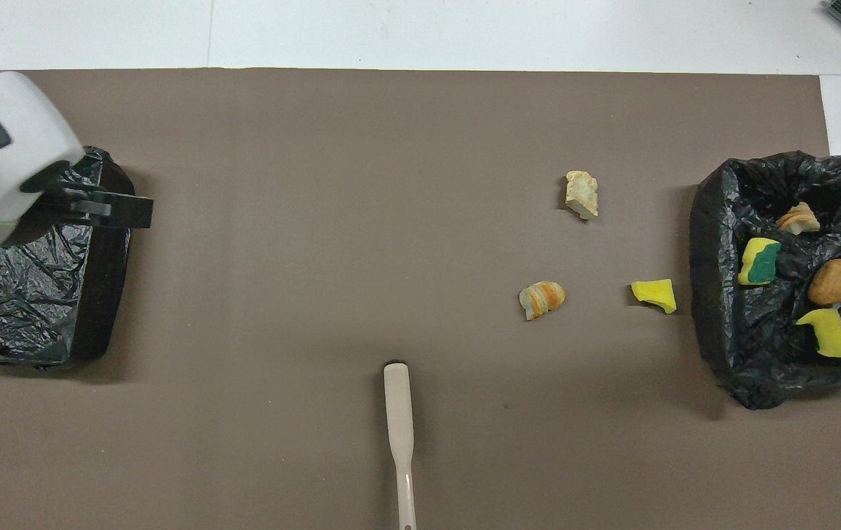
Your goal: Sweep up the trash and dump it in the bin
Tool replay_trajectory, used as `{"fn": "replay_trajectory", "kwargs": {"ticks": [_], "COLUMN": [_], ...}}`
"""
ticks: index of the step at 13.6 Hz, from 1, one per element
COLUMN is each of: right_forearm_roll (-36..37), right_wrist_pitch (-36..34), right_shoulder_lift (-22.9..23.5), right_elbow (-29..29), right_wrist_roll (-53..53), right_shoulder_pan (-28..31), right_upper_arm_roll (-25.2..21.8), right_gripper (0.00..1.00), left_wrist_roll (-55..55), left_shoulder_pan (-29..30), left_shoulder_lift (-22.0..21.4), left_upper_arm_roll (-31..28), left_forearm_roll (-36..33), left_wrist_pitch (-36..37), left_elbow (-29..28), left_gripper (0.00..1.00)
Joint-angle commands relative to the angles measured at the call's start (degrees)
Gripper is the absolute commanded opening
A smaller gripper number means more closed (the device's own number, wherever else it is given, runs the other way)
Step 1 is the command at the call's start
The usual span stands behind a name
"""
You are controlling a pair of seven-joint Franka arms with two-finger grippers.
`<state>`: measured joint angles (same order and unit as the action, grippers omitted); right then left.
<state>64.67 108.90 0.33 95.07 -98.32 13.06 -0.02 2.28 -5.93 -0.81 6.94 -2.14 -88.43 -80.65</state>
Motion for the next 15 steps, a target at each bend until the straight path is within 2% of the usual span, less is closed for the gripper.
{"fn": "replay_trajectory", "kwargs": {"ticks": [1, 3, 7, 10, 15], "right_forearm_roll": [2.0, 2.0, 1.4, 0.3, -0.1], "right_wrist_pitch": [-0.3, -0.3, -0.3, -0.4, -0.8], "right_shoulder_lift": [-1.7, -1.7, -1.7, -1.8, -1.8], "right_elbow": [2.2, 2.2, 2.1, 2.1, 1.6], "right_wrist_roll": [1.2, 1.2, 1.2, 0.9, 0.8], "right_shoulder_pan": [0.0, 0.0, 0.1, 0.1, -0.2], "right_upper_arm_roll": [0.3, 0.4, 0.4, 0.4, 1.3], "right_gripper": [0.0, 0.0, 0.0, 0.0, 0.0], "left_wrist_roll": [-1.4, -1.2, -0.5, 3.5, 3.7], "left_shoulder_pan": [1.3, 1.6, 1.6, 1.5, 1.7], "left_shoulder_lift": [3.5, 1.1, 0.8, 0.8, 0.4], "left_upper_arm_roll": [0.4, -0.2, -2.4, -2.5, -2.7], "left_forearm_roll": [1.0, 1.1, 0.8, 0.8, 1.1], "left_wrist_pitch": [3.6, 3.3, 3.6, 3.3, 3.9], "left_elbow": [5.2, 3.1, 2.6, 2.6, 2.3], "left_gripper": [1.0, 1.0, 1.0, 1.0, 1.0]}}
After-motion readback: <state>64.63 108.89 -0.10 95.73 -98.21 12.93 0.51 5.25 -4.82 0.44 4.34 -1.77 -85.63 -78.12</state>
